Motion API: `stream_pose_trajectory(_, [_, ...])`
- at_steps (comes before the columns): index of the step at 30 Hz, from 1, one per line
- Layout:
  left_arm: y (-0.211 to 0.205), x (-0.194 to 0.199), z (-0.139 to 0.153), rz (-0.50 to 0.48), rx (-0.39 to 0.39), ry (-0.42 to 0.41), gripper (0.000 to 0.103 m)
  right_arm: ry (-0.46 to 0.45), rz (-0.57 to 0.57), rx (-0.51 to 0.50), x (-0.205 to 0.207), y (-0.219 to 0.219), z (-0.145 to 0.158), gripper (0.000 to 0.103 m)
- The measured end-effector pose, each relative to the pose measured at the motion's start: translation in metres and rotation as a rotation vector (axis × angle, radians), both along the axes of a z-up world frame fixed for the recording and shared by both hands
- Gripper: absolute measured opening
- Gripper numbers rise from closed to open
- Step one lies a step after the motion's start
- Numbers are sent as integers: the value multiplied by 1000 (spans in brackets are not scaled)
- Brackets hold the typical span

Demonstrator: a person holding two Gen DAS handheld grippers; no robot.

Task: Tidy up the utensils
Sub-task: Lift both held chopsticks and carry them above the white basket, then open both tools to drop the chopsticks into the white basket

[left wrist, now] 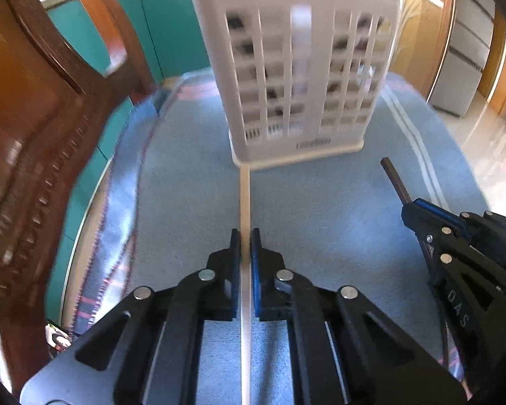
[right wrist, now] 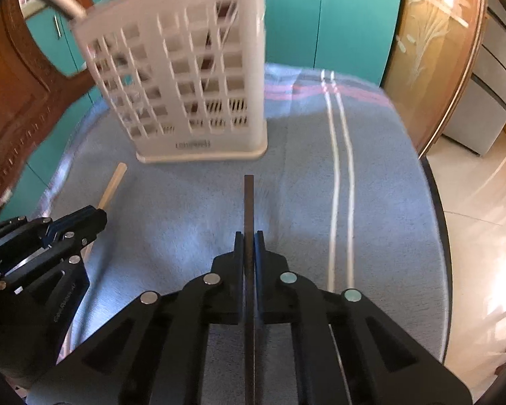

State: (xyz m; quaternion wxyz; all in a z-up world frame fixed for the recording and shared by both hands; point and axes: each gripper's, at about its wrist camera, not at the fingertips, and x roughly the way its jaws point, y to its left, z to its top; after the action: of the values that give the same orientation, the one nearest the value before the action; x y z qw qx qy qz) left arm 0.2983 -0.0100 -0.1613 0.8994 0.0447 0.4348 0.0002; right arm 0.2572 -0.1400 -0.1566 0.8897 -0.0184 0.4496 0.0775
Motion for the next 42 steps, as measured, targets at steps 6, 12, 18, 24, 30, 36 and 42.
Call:
stream_pose_trajectory(6, [3,-25,43,-8,-38,-110,7,-139,8,104,-27,-14,53,7])
stream_pose_trajectory(12, [-5,-58,97,-48,-71,-247,7,-299,38,203,-61,-35,119,7])
stream_pose_trajectory(18, [-1,-75,166,-75,-115,-407,7,-435,40,298,-78,-50,182,7])
stream_pose_trajectory(24, [19,-53,229,-51,-245,-511,7,-519,18,368,-50,-52,232,7])
stream_pose_trajectory(30, [36,-38,260,32,-285,-697,7,-679,-36,406,-28,-51,260,7])
stream_pose_trajectory(36, [40,-9,246,82,-278,-678,7,-658,-76,361,13,-43,236,7])
stream_pose_trajectory(42, [42,-5,252,89,-302,-709,7,-606,-69,321,35,-28,216,7])
